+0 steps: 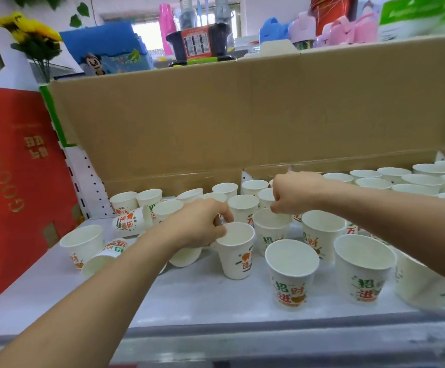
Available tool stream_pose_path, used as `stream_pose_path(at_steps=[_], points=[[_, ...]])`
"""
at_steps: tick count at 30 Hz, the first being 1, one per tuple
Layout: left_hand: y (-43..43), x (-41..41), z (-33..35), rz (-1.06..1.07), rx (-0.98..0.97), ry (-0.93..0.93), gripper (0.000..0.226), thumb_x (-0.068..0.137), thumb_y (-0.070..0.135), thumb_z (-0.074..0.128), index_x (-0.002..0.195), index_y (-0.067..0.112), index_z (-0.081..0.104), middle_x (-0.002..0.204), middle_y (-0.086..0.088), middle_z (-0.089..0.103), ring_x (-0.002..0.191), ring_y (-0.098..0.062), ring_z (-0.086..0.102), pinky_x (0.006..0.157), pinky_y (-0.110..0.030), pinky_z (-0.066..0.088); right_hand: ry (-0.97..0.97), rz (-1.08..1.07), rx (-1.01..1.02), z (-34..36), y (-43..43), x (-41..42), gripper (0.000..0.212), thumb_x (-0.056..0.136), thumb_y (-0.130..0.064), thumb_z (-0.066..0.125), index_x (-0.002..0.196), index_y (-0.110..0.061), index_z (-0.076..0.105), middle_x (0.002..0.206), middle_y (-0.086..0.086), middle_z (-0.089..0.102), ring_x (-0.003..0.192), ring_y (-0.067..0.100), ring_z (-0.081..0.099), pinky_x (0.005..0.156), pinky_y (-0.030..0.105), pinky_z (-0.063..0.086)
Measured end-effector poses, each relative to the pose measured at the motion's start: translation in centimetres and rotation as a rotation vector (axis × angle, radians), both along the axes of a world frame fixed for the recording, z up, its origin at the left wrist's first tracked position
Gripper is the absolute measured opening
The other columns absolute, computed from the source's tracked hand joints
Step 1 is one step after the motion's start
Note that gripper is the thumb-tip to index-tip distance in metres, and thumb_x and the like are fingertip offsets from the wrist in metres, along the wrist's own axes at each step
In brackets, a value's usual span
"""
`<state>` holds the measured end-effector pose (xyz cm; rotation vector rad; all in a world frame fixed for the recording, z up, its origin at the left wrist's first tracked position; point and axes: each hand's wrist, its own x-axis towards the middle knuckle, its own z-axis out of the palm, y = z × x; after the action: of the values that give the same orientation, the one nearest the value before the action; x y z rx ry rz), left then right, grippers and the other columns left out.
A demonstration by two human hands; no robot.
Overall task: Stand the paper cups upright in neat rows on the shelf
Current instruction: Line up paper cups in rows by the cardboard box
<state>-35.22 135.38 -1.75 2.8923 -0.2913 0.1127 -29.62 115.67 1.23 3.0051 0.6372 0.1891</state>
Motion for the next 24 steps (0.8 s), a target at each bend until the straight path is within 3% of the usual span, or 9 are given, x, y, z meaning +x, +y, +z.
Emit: stream_pose_path(at_steps=[3,7,10,15,20,24], points=[[-0.3,-0.3,0.0,0.03,-0.073,0.03,0.019,0.092,0.018,0.056,0.108,0.025,0.064,0.092,0.004,0.066,0.057,-0.006,0.056,0.061,-0.023,0.047,-0.043,0.031,0.048,0.2,-0.5,-0.2,0.027,0.089,-0.036,0.057,0.072,-0.014,0.06,0.068,0.0,0.061,0.063,0.018,0.058,0.053,0.023,0.041],[0.1,-1.7,0.2,0.083,-0.165,-0.045,0.019,0.094,0.024,0.055,0.109,0.026,0.065,0.095,0.009,0.065,0.059,-0.002,0.056,0.071,-0.027,0.051,-0.044,0.158,0.166,0.5,-0.6,-1.0,0.024,0.087,-0.041,0.058,0.096,-0.023,0.071,0.093,-0.002,0.07,0.084,0.022,0.065,0.071,0.033,0.054],[0.9,-3.6,0.2,0.127,-0.232,-0.156,0.02,0.095,0.025,0.054,0.112,0.026,0.064,0.105,0.011,0.064,0.07,0.002,0.053,0.076,-0.029,0.047,0.004,0.289,0.243,0.6,0.4,-2.5,0.021,0.088,-0.042,0.059,0.099,-0.028,0.07,0.099,-0.007,0.067,0.088,0.018,0.062,0.078,0.034,0.053],[3.8,-7.6,0.0,0.251,-0.301,-0.298,0.022,0.095,0.025,0.055,0.114,0.029,0.066,0.106,0.013,0.065,0.088,-0.005,0.058,0.083,-0.03,0.047,-0.014,0.408,0.268,-0.1,3.6,-4.3,0.024,0.088,-0.042,0.059,0.104,-0.029,0.07,0.104,-0.008,0.068,0.094,0.016,0.062,0.081,0.034,0.051],[8.0,-11.0,-0.9,0.349,-0.316,-0.313,0.021,0.093,0.027,0.059,0.112,0.029,0.066,0.098,0.021,0.061,0.099,-0.002,0.056,0.084,-0.024,0.039,-0.125,0.517,0.183,-1.1,7.3,-4.8,0.024,0.089,-0.04,0.057,0.11,-0.031,0.065,0.107,-0.01,0.062,0.106,0.015,0.056,0.077,0.03,0.031],[10.8,-12.2,-1.5,0.378,-0.272,-0.298,0.026,0.09,0.024,0.063,0.116,0.029,0.065,0.106,0.018,0.057,0.105,0.0,0.049,0.086,-0.021,0.034,-0.232,0.586,0.061,-1.8,10.9,-5.2,0.028,0.087,-0.035,0.058,0.115,-0.033,0.061,0.103,-0.01,0.056,0.109,0.016,0.048,0.079,0.03,0.03]])
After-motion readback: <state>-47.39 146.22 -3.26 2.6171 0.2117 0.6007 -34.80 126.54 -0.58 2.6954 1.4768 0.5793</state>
